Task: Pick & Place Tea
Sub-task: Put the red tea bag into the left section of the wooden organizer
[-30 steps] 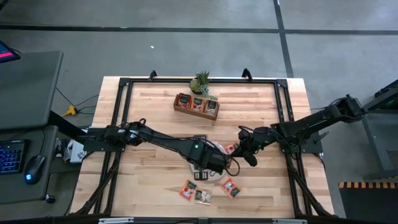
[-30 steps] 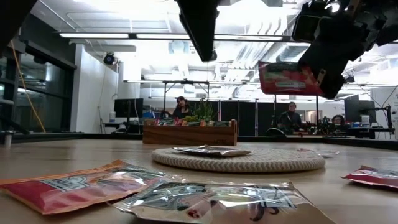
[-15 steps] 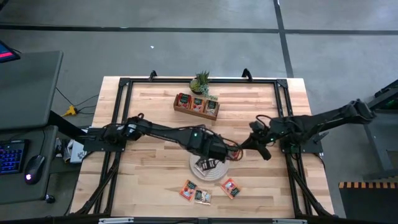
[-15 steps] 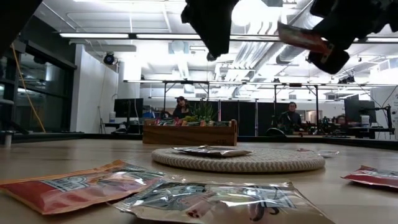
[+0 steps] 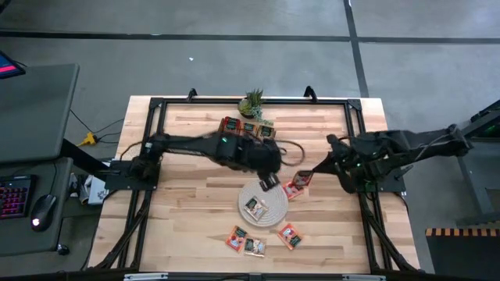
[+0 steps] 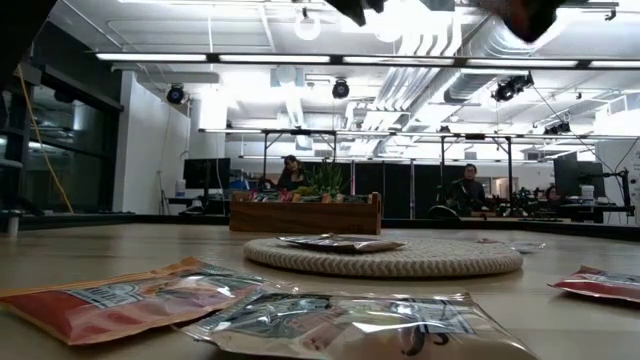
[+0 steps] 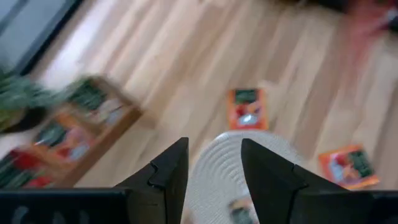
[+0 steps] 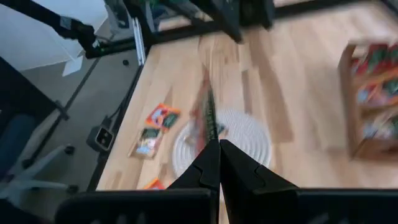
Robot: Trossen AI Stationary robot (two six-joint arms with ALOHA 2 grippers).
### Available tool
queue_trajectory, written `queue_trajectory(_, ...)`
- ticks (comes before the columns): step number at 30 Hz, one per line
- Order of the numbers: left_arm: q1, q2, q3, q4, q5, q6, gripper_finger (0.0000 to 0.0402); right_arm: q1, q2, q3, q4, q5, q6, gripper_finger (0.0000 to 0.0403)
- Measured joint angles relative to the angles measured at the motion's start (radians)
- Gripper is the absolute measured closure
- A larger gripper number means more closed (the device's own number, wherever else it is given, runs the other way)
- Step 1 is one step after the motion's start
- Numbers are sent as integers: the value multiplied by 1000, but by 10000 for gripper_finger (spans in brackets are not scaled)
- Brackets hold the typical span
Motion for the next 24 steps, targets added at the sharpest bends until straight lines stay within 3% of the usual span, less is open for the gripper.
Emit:
queue_trajectory(5, 36, -87, 3, 75, 27, 17, 257, -3, 48, 146, -89, 26, -89, 403)
queue_trajectory(7, 64, -117, -3, 81, 130, 39, 257, -6, 77, 191, -122, 25, -116, 403)
queue_trajectory(11, 138, -130, 11, 132, 435, 50, 257, -6, 151, 261, -161, 22, -173, 403)
queue_trajectory(14, 167, -123, 7, 127, 560, 58, 257, -6, 212, 303, -169, 11, -205, 403)
queue_trajectory(24, 170, -115, 8, 118, 602, 108, 256, -12, 382, 393, -164, 0, -251, 403)
